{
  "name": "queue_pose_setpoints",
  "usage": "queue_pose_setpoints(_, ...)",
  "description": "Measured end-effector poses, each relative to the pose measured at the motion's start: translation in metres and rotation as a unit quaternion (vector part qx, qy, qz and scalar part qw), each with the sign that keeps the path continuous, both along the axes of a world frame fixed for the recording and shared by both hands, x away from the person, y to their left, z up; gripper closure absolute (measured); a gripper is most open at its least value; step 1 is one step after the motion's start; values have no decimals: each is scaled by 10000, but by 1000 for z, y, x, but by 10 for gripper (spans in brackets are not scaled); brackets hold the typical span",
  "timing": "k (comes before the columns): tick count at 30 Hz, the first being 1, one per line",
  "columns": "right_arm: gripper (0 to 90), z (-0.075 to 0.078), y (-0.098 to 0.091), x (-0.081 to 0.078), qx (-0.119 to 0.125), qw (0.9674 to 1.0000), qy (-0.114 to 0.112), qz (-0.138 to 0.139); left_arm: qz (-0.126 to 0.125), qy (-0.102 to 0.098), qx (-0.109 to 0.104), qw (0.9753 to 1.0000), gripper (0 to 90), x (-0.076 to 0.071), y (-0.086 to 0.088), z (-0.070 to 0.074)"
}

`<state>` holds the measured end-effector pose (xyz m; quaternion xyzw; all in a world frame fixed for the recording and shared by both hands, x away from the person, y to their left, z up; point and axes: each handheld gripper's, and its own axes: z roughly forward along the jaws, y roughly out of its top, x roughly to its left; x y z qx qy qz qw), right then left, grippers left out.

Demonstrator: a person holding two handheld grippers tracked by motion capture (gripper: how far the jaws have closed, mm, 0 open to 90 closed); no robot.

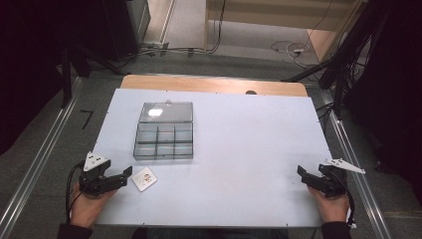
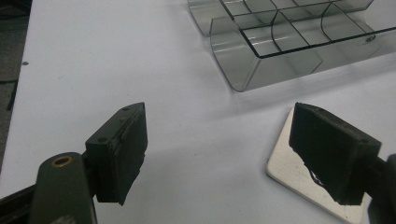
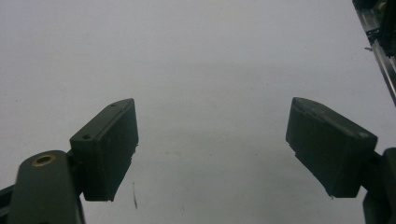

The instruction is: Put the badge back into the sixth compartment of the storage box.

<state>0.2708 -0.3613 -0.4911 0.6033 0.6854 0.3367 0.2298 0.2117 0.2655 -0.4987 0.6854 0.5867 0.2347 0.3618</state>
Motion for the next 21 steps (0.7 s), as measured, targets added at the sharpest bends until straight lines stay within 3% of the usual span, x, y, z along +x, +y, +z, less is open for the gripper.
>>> queue_pose_setpoints(18, 153, -1, 1, 0, -17, 10000, -5, 51, -339, 47, 99, 9994, 197, -4, -13, -1)
queue_pose_setpoints(21, 153, 0, 2, 0, -6, 10000, 21, 43, -407, 42, 31, 9992, 198, -4, -16, -3)
